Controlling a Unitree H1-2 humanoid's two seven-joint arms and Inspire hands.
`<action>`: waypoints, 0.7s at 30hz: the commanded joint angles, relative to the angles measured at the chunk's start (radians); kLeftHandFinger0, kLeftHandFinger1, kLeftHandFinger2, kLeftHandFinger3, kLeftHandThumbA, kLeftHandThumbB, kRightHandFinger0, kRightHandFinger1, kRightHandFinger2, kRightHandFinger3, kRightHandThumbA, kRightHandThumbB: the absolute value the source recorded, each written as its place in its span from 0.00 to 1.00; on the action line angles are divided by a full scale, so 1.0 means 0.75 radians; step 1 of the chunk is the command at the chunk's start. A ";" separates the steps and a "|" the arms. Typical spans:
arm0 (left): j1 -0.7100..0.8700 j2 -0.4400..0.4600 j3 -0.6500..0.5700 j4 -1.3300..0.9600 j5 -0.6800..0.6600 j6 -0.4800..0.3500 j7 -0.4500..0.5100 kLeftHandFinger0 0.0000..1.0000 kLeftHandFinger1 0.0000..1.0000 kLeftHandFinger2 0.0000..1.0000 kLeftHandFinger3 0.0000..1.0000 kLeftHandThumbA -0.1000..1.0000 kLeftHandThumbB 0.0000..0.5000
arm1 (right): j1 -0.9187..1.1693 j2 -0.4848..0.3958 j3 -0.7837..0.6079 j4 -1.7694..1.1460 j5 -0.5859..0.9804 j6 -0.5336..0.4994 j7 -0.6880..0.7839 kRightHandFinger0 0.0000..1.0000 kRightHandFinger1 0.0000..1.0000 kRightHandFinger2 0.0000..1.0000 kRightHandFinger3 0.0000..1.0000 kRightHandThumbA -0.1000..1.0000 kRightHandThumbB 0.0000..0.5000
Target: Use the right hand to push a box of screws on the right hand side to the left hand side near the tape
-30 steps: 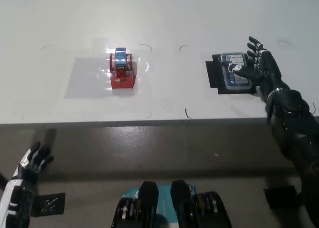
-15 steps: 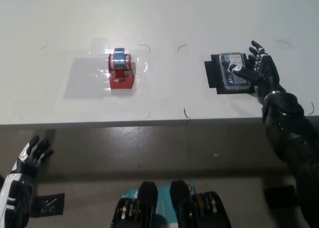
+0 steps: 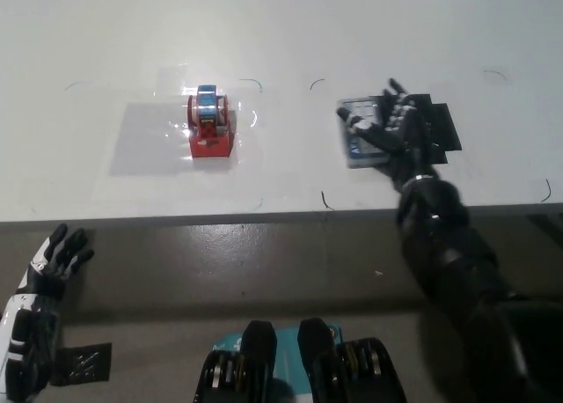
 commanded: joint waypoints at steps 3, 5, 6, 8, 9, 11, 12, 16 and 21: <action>0.005 0.034 0.018 -0.072 -0.035 -0.026 -0.008 1.00 1.00 1.00 1.00 1.00 0.71 | -0.044 0.093 0.058 -0.016 -0.034 -0.071 -0.092 1.00 1.00 1.00 1.00 1.00 0.49; 0.001 0.037 0.016 -0.079 -0.046 -0.022 -0.011 1.00 1.00 1.00 1.00 1.00 0.70 | -0.058 0.127 0.060 -0.015 -0.028 -0.078 -0.133 1.00 1.00 1.00 1.00 1.00 0.51; -0.001 0.039 0.016 -0.081 -0.047 -0.021 -0.012 1.00 1.00 1.00 1.00 1.00 0.70 | -0.061 0.135 0.061 -0.016 -0.026 -0.079 -0.144 1.00 1.00 1.00 1.00 1.00 0.53; -0.002 0.038 0.017 -0.085 -0.033 -0.023 -0.008 1.00 1.00 1.00 1.00 1.00 0.69 | -0.070 0.158 0.056 -0.019 -0.010 -0.069 -0.140 1.00 1.00 1.00 1.00 1.00 0.49; -0.002 0.041 0.017 -0.088 -0.034 -0.018 -0.009 1.00 1.00 1.00 1.00 1.00 0.70 | -0.076 0.168 0.052 -0.022 -0.004 -0.069 -0.143 1.00 1.00 1.00 1.00 1.00 0.49; -0.003 0.039 0.017 -0.093 -0.031 -0.017 -0.007 1.00 1.00 1.00 1.00 1.00 0.71 | -0.094 0.195 0.036 -0.023 0.017 -0.064 -0.157 1.00 1.00 1.00 1.00 1.00 0.49; -0.003 0.039 0.017 -0.093 -0.032 -0.018 -0.007 1.00 1.00 1.00 1.00 1.00 0.71 | -0.098 0.202 0.027 -0.024 0.027 -0.064 -0.155 1.00 1.00 1.00 1.00 1.00 0.48; -0.015 0.038 0.019 -0.091 -0.036 -0.021 -0.005 1.00 1.00 1.00 1.00 1.00 0.70 | -0.135 0.256 0.010 -0.024 0.040 -0.090 -0.189 1.00 1.00 1.00 1.00 1.00 0.47; -0.022 0.039 0.016 -0.098 -0.037 -0.010 -0.006 1.00 1.00 1.00 1.00 1.00 0.70 | -0.178 0.327 -0.026 -0.018 0.062 -0.082 -0.309 1.00 1.00 1.00 1.00 1.00 0.42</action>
